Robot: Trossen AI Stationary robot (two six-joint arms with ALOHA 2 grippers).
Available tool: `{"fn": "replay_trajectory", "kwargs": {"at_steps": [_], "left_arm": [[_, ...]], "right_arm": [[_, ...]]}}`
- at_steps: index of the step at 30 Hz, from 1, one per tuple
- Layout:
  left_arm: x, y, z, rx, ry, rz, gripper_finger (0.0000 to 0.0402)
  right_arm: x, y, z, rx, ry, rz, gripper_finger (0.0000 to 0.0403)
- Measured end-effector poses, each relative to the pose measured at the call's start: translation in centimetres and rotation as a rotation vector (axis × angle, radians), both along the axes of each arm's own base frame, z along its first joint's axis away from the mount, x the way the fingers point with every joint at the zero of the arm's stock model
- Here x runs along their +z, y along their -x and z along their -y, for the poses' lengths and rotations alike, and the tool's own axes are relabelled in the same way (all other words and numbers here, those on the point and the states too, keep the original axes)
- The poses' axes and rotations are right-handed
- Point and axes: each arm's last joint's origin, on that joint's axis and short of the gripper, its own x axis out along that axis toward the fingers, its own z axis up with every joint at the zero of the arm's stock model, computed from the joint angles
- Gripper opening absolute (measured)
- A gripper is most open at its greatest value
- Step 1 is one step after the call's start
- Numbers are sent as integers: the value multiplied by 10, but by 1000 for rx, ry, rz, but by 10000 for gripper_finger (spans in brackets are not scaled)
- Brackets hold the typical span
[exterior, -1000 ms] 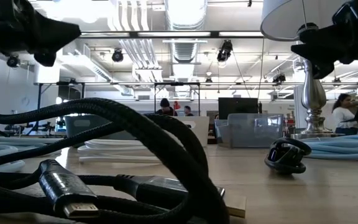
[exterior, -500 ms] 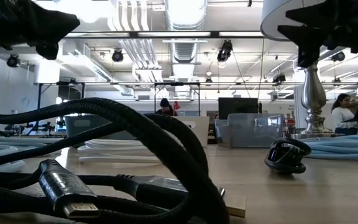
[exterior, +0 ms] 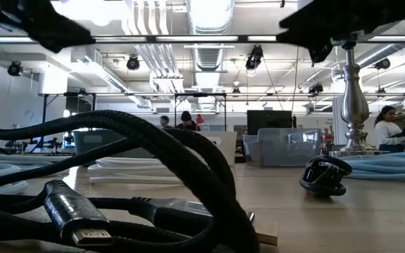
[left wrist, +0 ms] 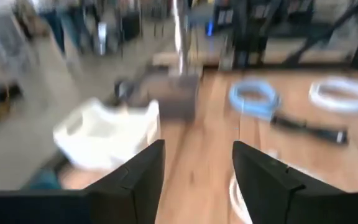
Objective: Pick & Place USB Port
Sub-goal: Put the top left blue HDMI cable into the blue bin
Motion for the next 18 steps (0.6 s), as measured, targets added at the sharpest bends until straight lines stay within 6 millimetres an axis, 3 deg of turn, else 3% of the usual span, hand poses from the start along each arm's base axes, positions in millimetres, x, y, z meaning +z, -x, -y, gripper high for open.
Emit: {"fn": "replay_trajectory", "kwargs": {"at_steps": [11,18], "left_arm": [[-57,-15,3,211,221,-405,197],[-79,-20,6,309,302,-601,197]], "right_arm": [[-20,-41,-7,-90,-15,-160,157],[-27,-57,-11,-87,-7,-208,157]]}}
